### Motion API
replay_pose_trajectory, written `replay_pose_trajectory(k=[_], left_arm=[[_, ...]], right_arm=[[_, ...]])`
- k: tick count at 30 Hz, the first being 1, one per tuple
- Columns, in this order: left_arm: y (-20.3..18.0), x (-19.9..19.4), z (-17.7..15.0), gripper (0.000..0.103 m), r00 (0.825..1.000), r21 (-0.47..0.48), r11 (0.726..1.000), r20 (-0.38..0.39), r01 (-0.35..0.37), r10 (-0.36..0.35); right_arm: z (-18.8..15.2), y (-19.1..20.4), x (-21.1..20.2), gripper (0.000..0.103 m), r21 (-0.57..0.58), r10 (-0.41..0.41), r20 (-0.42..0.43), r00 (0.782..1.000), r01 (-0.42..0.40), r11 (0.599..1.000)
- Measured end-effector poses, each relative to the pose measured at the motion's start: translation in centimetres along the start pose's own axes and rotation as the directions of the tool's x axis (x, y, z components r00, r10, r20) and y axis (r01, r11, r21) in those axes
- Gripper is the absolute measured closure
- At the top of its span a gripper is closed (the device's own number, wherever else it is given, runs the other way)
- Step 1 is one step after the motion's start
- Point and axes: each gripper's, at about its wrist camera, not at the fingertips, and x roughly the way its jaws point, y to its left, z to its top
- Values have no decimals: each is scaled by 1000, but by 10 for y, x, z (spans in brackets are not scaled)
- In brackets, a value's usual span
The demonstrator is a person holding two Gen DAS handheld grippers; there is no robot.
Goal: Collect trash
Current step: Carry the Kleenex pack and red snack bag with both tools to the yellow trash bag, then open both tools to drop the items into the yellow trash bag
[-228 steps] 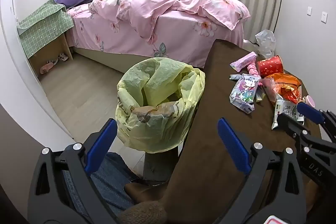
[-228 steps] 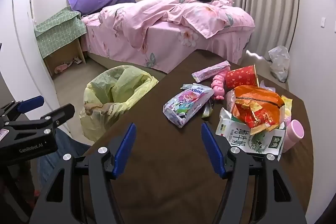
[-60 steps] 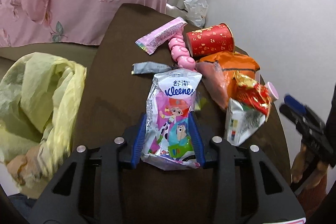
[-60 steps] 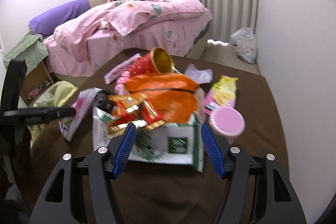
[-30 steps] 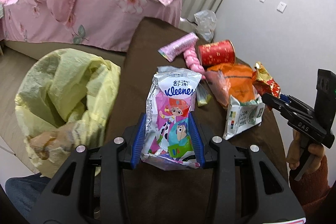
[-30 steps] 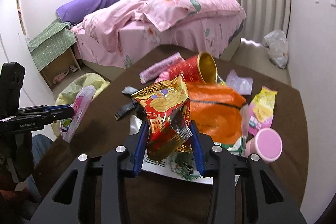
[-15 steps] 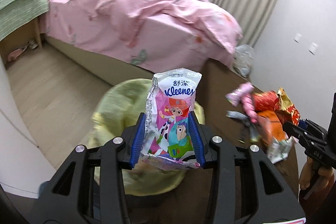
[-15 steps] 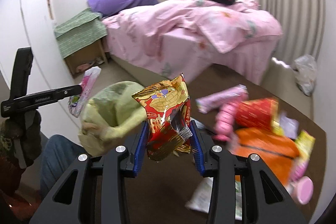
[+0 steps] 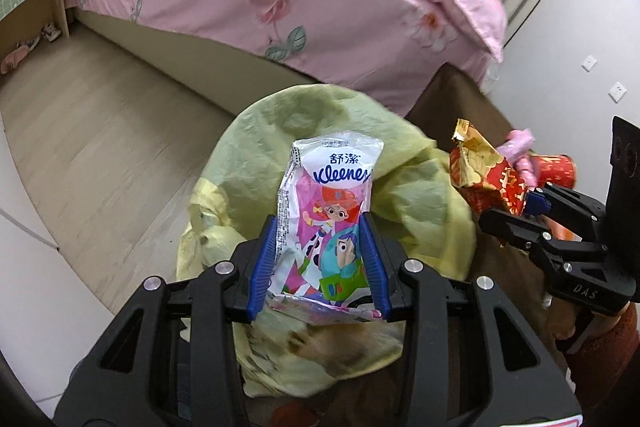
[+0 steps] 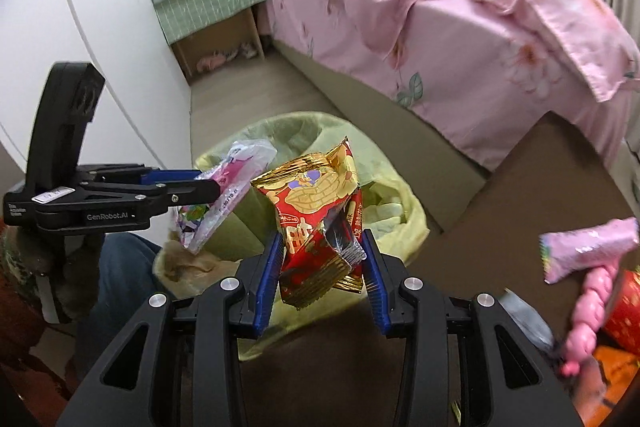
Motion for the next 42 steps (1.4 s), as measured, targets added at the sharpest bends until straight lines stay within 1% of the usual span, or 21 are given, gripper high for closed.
replay_pose_trajectory(k=[4,7,11,13,14,16,17,18,19,23,26,30,32,34,35,37,40,42], left_arm=[[9,1,-2,65,1000,-7,1000,11,1,-1],[13,0,-3,65,1000,-18,1000,21,8,-7],[20,0,-3,61,999,-43,999,35,26,-25],[25,-1,-4,55,998,-64,997,38,48,-45],[27,-3,-4,52,997,-76,995,41,62,-59],[29,-7,-4,49,996,-96,992,47,80,-76],[30,-10,-5,46,995,-100,991,54,84,-79],[30,-13,-4,43,995,-101,991,60,85,-79],[30,-16,-4,42,995,-102,991,69,82,-76],[30,-28,-3,42,992,-116,990,109,74,-61],[31,-37,-1,42,989,-132,990,145,57,-37],[27,-52,-1,42,981,-129,991,192,30,-5],[23,-59,-1,42,977,-123,992,214,26,1],[18,-66,-1,42,972,-112,993,233,22,4],[16,-68,-1,42,971,-109,994,239,21,5],[14,-71,1,42,969,-108,994,245,23,5],[10,-77,0,41,969,-106,994,249,22,5],[8,-81,-2,41,968,-101,995,252,17,9]], right_arm=[[3,-4,17,66,15,-3,-22,1000,3,1000],[7,-2,27,66,20,11,-30,1000,-10,1000],[9,2,34,65,11,23,-28,999,-23,1000],[9,2,38,63,16,18,-35,999,-17,1000],[8,1,39,58,25,19,-38,999,-18,1000],[7,0,38,55,34,40,-24,999,-39,999],[7,0,38,53,32,48,-22,999,-47,998],[6,1,37,52,28,51,-25,998,-50,998],[6,2,36,50,24,49,-26,998,-49,999],[5,2,29,50,31,51,-3,999,-51,998],[4,0,19,50,40,37,17,999,-38,998],[3,-3,-4,49,36,-1,77,997,-2,999],[2,-6,-19,42,50,2,121,993,-8,999],[3,-9,-28,42,65,21,150,988,-31,997],[4,-10,-30,42,71,34,160,987,-46,996],[8,-8,-30,42,67,39,161,986,-51,996],[13,-1,-28,42,35,2,160,987,-7,999],[13,0,-32,42,39,2,173,985,-9,999]])
